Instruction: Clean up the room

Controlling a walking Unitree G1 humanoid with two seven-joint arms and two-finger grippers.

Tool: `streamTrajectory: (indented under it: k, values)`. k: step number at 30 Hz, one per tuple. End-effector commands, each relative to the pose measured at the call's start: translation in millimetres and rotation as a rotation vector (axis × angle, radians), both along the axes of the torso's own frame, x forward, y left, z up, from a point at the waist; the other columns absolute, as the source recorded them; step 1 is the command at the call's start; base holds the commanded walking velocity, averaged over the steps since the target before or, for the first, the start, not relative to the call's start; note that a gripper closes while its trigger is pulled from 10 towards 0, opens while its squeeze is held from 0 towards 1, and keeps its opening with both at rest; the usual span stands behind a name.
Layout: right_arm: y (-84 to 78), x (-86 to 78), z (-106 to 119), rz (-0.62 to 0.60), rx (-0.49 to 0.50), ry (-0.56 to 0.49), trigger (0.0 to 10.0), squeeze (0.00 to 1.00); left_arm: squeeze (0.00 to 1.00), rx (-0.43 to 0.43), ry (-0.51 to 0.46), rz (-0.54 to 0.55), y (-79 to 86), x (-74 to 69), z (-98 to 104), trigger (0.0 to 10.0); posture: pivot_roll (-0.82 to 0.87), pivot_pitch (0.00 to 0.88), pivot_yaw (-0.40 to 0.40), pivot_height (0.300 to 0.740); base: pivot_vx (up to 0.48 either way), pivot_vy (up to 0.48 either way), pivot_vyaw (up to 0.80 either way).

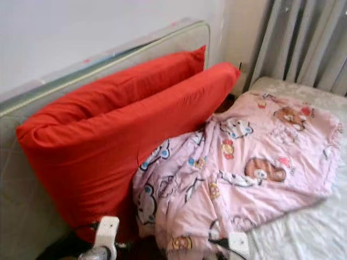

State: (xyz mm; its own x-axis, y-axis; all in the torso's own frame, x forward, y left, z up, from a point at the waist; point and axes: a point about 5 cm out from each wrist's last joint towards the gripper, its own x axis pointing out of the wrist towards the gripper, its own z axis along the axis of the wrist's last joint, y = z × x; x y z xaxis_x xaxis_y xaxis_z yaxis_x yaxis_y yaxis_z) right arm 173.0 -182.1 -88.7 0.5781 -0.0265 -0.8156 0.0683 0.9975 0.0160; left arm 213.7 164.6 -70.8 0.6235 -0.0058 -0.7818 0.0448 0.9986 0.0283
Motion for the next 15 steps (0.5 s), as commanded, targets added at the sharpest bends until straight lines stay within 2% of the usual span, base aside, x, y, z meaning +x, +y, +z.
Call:
streamTrajectory:
  k: [1,15]
  values:
    - [0.3,-3.1,-1.4,-0.009,0.002,0.007,10.0,0.00,0.00,0.007,0.020,-0.003,0.1,-5.1,-3.0,10.0,-0.02,0.024,0.021,0.740,0.000,0.000,0.00]
    - [-1.8,3.2,4.2,-0.033,-0.006,-0.096,10.0,0.00,0.00,0.005,0.014,0.005,-0.8,-4.8,-2.9,10.0,-0.02,0.026,0.018,0.740,0.000,0.000,0.00]
